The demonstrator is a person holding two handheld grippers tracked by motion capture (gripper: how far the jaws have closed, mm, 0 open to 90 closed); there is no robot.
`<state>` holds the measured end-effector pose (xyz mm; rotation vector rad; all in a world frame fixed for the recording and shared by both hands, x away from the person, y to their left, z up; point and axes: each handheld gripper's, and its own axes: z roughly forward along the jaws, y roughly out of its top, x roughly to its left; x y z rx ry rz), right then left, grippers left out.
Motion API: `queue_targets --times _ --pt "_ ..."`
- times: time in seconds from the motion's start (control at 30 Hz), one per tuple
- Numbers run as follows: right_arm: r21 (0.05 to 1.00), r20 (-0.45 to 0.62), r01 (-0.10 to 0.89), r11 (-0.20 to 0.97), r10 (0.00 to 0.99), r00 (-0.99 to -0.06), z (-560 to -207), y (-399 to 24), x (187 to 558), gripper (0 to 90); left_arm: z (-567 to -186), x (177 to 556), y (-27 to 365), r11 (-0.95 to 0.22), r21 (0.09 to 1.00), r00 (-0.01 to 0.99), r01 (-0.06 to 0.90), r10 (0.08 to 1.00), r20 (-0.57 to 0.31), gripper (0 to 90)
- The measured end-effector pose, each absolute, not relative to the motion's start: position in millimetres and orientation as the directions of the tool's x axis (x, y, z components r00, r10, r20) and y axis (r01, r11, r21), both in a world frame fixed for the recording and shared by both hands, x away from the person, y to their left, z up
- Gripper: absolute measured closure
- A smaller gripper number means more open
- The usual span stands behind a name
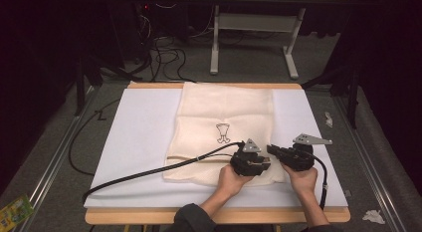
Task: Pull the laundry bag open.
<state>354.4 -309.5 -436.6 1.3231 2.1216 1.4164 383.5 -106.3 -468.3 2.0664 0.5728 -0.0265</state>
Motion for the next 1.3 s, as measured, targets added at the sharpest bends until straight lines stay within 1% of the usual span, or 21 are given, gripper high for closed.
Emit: queue_targets --times 0.13,0.2,0.23,0.27,0.33,0.47,0.53,0.6,0.7,0.87,0.97,1.03,1.1,1.17,1.3 --pt "0.832 0.259 0.545 0.102 0.798 -0.544 -438.3 -310.4 355.3 89.5 -468.8 382.4 -105.4 -0.441 0.804 0.893 0.400 0.384 -0.234 68.0" --pt "0.832 0.259 0.545 0.100 0.799 -0.543 -439.4 -310.4 351.1 89.5 -465.7 377.4 -103.7 -0.457 0.800 0.899 0.387 0.378 -0.219 70.1" --pt "0.830 0.257 0.548 0.104 0.800 -0.542 -438.2 -310.2 349.4 89.5 -462.9 377.3 -102.7 -0.466 0.804 0.905 0.370 0.378 -0.197 72.8" --pt "0.832 0.242 0.542 0.116 0.804 -0.543 -436.3 -310.2 348.3 89.5 -460.9 379.0 -101.4 -0.461 0.804 0.901 0.375 0.385 -0.199 75.9" --pt "0.833 0.250 0.543 0.106 0.803 -0.541 -435.1 -311.9 349.0 89.4 -460.4 380.7 -101.2 -0.457 0.802 0.898 0.385 0.385 -0.213 77.8" --pt "0.827 0.263 0.553 0.098 0.802 -0.536 -437.1 -310.6 351.2 89.4 -460.3 379.3 -101.2 -0.466 0.795 0.898 0.388 0.386 -0.212 78.2" --pt "0.830 0.246 0.546 0.116 0.802 -0.544 -436.7 -307.3 352.5 89.4 -457.9 380.1 -100.5 -0.458 0.801 0.905 0.387 0.355 -0.234 79.6" --pt "0.826 0.252 0.552 0.111 0.804 -0.539 -435.7 -306.8 352.9 89.4 -456.9 380.4 -100.5 -0.454 0.805 0.907 0.383 0.352 -0.232 79.3" --pt "0.830 0.238 0.544 0.124 0.804 -0.545 -430.9 -304.5 354.3 89.4 -456.0 384.4 -99.3 -0.470 0.789 0.892 0.396 0.400 -0.209 72.4" --pt "0.835 0.229 0.535 0.132 0.800 -0.555 -425.3 -300.5 354.9 89.4 -455.1 387.5 -100.2 -0.462 0.785 0.883 0.413 0.413 -0.222 65.1" --pt "0.836 0.232 0.533 0.132 0.795 -0.560 -427.5 -297.8 356.0 89.5 -458.5 389.4 -101.3 -0.460 0.779 0.879 0.425 0.416 -0.234 63.7" --pt "0.832 0.235 0.538 0.135 0.793 -0.562 -427.8 -296.6 356.7 89.5 -460.4 389.5 -101.7 -0.461 0.782 0.883 0.420 0.405 -0.236 65.0" --pt "0.834 0.240 0.537 0.126 0.794 -0.559 -427.5 -298.0 357.2 89.5 -461.1 390.0 -101.8 -0.458 0.784 0.887 0.419 0.391 -0.245 71.3" --pt "0.833 0.242 0.539 0.125 0.793 -0.558 -428.2 -299.6 357.7 89.5 -461.0 390.2 -101.6 -0.456 0.784 0.887 0.421 0.389 -0.250 74.9" --pt "0.833 0.241 0.539 0.121 0.798 -0.553 -427.7 -300.4 357.2 89.5 -459.7 388.6 -100.5 -0.453 0.792 0.893 0.408 0.377 -0.245 76.1"
